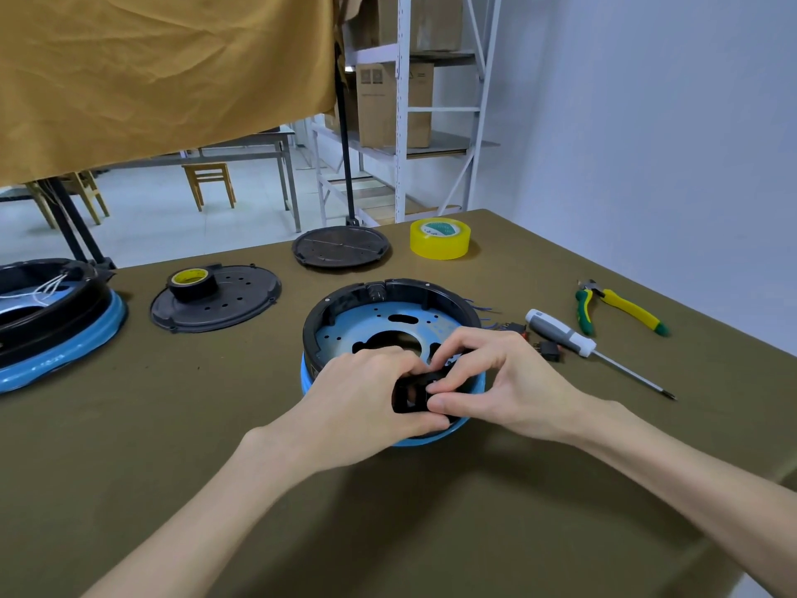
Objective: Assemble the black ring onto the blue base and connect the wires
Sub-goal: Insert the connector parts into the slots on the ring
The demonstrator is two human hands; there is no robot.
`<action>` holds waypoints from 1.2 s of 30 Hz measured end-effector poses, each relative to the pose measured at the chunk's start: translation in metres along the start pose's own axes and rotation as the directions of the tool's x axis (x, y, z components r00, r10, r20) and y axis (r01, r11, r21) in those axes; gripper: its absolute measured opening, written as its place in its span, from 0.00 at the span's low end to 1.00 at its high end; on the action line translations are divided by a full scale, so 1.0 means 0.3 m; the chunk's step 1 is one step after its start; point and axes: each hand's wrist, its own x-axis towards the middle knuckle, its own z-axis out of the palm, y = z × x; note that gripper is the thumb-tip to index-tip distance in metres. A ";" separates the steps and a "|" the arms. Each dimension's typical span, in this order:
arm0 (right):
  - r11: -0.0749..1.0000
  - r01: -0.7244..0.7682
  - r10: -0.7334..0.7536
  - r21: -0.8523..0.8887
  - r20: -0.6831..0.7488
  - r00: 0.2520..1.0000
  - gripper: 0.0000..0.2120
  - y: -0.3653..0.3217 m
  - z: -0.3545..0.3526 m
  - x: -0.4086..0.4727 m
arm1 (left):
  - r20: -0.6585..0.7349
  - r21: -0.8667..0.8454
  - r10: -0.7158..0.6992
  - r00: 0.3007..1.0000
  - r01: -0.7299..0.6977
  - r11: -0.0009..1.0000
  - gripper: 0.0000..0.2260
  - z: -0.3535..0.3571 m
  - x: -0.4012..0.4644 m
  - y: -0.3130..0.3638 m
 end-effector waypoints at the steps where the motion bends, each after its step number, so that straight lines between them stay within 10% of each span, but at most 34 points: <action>1: 1.000 0.006 -0.006 -0.004 -0.017 1.000 0.03 0.003 0.004 -0.002 | 0.000 -0.003 0.003 1.000 -0.003 1.000 0.18 0.000 0.001 -0.001; 36: 0.997 -0.069 0.071 0.041 -0.047 0.996 0.03 -0.016 0.003 -0.011 | -0.029 -0.002 -0.030 0.999 0.030 1.000 0.17 0.005 0.015 -0.013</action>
